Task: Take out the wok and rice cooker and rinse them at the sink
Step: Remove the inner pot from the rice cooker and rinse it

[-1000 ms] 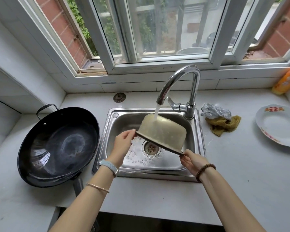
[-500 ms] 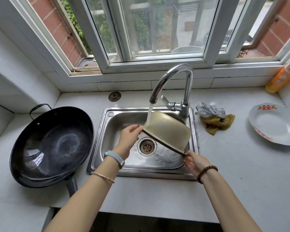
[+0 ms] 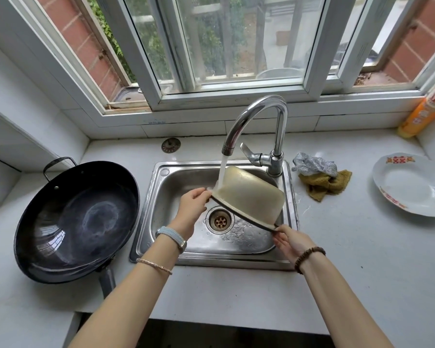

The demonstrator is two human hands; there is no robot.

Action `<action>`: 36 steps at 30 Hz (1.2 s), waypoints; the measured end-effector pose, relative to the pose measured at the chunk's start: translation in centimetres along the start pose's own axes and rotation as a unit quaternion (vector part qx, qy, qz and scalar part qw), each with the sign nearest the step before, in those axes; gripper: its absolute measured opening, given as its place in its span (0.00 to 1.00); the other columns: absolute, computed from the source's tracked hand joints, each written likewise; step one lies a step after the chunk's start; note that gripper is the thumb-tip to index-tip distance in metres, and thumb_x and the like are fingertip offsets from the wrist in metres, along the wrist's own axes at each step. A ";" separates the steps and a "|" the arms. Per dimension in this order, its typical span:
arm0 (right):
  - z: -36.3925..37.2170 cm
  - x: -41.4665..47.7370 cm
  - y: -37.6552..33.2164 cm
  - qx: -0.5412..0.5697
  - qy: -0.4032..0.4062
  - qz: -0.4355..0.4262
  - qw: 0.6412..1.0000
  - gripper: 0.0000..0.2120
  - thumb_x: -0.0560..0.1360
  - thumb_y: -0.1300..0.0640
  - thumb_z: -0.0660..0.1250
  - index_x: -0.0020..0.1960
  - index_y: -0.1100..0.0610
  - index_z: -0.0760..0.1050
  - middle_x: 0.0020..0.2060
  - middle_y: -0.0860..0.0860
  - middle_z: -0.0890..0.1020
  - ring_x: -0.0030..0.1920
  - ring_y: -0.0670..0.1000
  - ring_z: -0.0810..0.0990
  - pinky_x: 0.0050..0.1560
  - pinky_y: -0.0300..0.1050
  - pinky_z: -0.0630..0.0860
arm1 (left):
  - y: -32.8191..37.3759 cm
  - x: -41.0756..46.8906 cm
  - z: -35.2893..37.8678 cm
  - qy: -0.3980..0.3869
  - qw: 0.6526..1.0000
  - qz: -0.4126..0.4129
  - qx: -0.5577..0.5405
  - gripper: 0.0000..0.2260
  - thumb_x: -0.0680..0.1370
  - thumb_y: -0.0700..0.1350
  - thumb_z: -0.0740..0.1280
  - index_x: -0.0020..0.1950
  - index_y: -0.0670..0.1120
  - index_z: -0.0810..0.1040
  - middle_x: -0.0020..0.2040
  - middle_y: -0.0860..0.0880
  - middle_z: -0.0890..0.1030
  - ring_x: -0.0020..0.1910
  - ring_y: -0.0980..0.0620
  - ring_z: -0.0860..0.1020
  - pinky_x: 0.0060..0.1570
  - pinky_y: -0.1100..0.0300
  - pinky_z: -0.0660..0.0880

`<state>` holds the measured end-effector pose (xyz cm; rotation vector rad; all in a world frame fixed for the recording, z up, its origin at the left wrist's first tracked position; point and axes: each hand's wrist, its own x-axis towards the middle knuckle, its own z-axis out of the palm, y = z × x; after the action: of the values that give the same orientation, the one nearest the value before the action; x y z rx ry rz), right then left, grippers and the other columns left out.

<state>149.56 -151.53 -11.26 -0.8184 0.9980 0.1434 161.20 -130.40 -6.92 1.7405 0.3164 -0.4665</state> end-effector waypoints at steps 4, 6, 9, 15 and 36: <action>1.9 -0.2 -0.7 -0.010 -0.014 -0.002 1.000 0.05 0.77 0.69 0.60 0.43 0.65 0.73 0.38 0.59 0.80 0.37 0.52 0.78 0.27 0.34 0.76 | 0.0 -0.1 -1.3 0.029 0.999 0.003 -0.025 0.13 0.78 0.44 0.67 0.61 0.43 0.78 0.57 0.44 0.81 0.59 0.48 0.78 0.59 0.52 0.75; 3.2 -0.2 -1.0 -0.019 -0.022 -0.003 1.000 0.06 0.77 0.69 0.60 0.42 0.65 0.73 0.37 0.58 0.79 0.35 0.51 0.77 0.26 0.34 0.76 | -0.2 -0.1 -2.3 0.044 0.998 0.004 -0.033 0.11 0.78 0.45 0.67 0.58 0.44 0.80 0.56 0.44 0.81 0.58 0.48 0.78 0.59 0.52 0.75; 5.3 -0.2 -1.3 -0.030 -0.037 -0.005 0.999 0.06 0.77 0.69 0.60 0.42 0.64 0.72 0.34 0.56 0.80 0.31 0.49 0.79 0.26 0.34 0.75 | -0.6 0.0 -4.0 0.063 0.997 -0.008 -0.051 0.05 0.78 0.45 0.67 0.49 0.46 0.82 0.51 0.46 0.81 0.55 0.50 0.78 0.57 0.54 0.74; 8.5 -0.2 -1.4 -0.047 -0.052 -0.015 0.997 0.05 0.77 0.69 0.60 0.43 0.64 0.72 0.37 0.57 0.79 0.36 0.50 0.78 0.27 0.34 0.77 | -1.1 0.1 -6.3 0.116 0.988 -0.026 -0.094 0.06 0.78 0.41 0.67 0.42 0.47 0.81 0.41 0.49 0.80 0.48 0.52 0.77 0.53 0.57 0.73; 6.7 -0.9 0.5 -0.167 -0.126 -0.046 0.977 0.12 0.75 0.71 0.62 0.58 0.68 0.75 0.34 0.56 0.72 0.33 0.51 0.68 0.30 0.32 0.75 | -3.0 -2.5 -8.3 0.067 0.997 -0.032 -0.035 0.13 0.78 0.33 0.60 0.43 0.46 0.81 0.42 0.47 0.80 0.48 0.52 0.76 0.49 0.62 0.74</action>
<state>153.47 -146.42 -8.97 -1.1221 0.7035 0.3334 158.78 -121.57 -6.84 1.6996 0.4808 -0.3813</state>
